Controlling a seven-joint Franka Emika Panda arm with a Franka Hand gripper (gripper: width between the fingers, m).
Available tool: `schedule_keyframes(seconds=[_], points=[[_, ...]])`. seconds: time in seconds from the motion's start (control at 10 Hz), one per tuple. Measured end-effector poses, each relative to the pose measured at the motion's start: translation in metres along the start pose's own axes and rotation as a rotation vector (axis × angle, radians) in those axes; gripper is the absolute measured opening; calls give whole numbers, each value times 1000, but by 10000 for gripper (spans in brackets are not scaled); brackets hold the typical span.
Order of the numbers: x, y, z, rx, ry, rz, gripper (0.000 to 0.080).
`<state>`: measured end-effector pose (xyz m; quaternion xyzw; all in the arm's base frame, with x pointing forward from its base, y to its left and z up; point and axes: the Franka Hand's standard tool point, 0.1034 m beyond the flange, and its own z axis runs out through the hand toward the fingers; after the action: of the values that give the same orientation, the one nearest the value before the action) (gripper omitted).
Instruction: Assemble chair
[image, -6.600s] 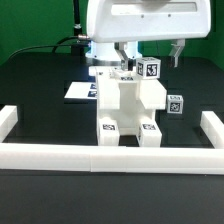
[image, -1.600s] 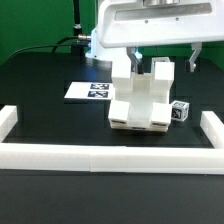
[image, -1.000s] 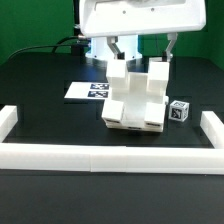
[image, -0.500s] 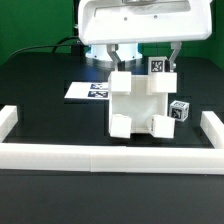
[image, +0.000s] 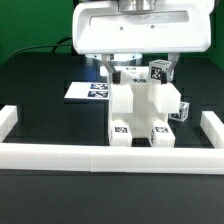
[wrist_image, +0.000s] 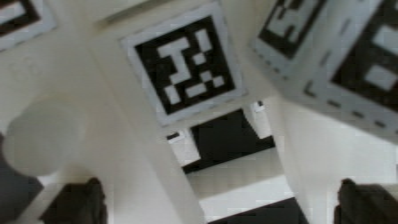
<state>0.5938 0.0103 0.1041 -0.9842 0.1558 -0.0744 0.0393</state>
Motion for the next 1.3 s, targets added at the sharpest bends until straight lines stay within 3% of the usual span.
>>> schedule_keyframes(seconds=[0.2, 0.4, 0.6, 0.7, 1.0, 1.3], points=[[-3, -9, -7, 10, -18, 18, 649], [-8, -20, -23, 21, -28, -53, 649], [-25, -28, -31, 34, -38, -236, 649], [-36, -30, -33, 31, -42, -383, 649], [-36, -25, -33, 23, -31, -546, 649], [-44, -26, -20, -17, -47, -790, 649]])
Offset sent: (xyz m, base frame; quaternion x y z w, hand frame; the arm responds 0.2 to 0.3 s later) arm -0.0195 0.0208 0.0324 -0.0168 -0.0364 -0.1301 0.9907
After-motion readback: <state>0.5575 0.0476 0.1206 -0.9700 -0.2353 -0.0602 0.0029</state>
